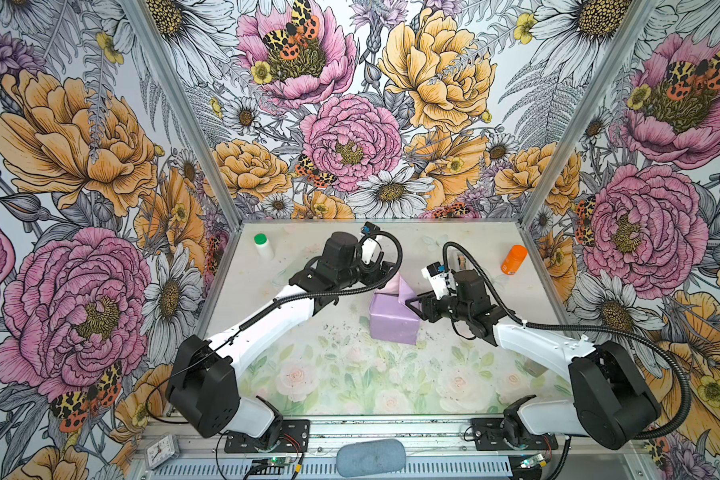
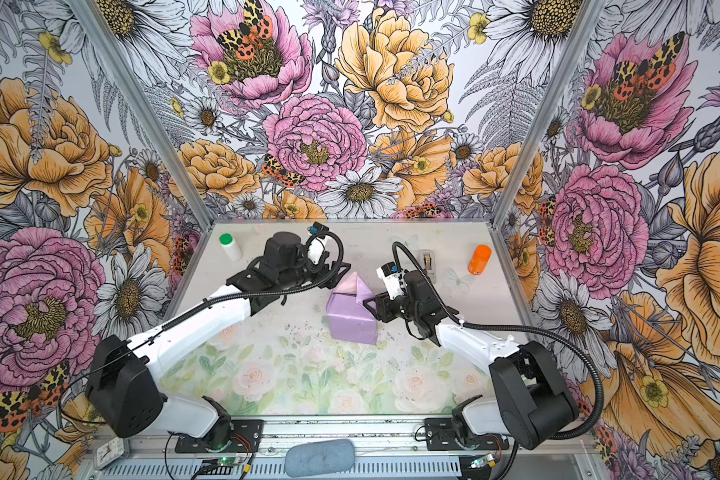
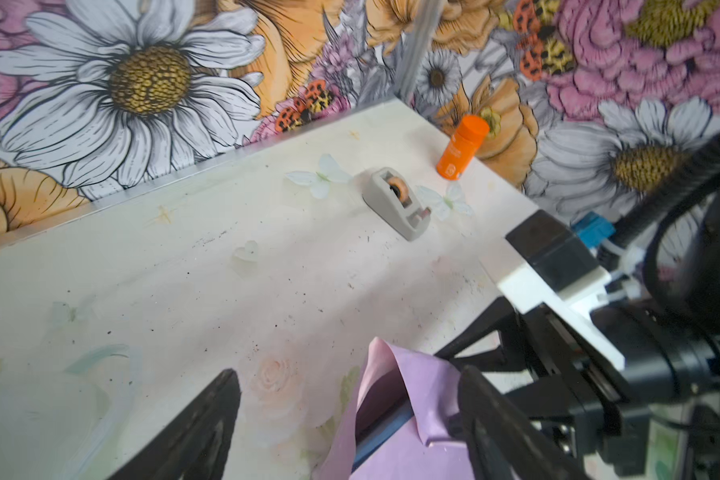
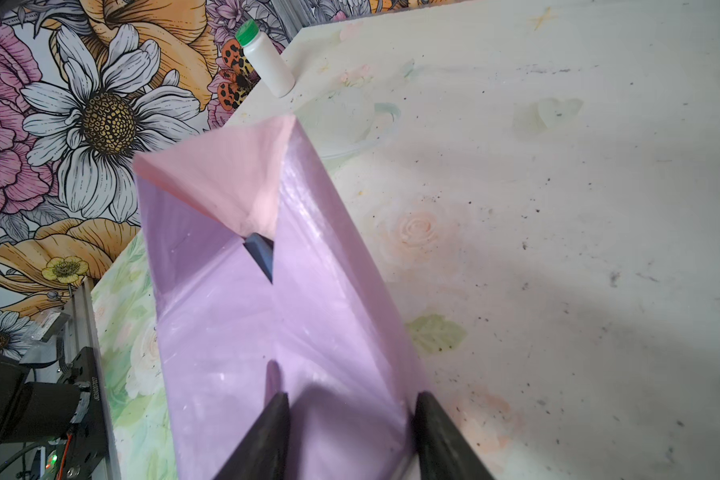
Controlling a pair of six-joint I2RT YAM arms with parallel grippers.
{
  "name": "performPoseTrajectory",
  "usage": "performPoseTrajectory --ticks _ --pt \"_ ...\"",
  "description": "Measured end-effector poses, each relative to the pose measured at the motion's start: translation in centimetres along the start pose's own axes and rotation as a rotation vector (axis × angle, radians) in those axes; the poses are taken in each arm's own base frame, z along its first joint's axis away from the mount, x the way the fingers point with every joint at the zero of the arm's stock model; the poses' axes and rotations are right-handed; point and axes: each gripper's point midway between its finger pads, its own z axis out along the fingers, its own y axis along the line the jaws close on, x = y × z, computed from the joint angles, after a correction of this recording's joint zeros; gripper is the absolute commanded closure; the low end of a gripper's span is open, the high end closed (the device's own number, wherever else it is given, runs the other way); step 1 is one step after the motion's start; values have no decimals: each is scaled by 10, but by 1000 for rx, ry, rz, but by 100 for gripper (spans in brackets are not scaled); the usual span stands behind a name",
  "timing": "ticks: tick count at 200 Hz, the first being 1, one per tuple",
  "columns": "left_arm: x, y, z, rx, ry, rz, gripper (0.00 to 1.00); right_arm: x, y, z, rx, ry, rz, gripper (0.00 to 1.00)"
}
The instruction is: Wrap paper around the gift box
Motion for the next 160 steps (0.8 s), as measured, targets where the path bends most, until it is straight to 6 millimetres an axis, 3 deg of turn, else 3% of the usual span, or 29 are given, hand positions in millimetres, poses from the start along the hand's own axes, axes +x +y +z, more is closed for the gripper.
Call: performPoseTrajectory --ticks 18,47,74,114,160 --pt "6 -1 18 68 109 80 17 -1 0 0 -13 1 -15 50" --pt "41 -7 47 186 297 145 17 -1 0 1 -35 3 -26 50" --pt "62 -13 61 273 390 178 17 -2 1 3 -54 8 -29 50" --pt "68 -22 67 365 423 225 21 -2 4 4 -69 9 -32 50" --pt "70 -27 73 431 447 316 34 -2 4 4 -70 9 -32 50"
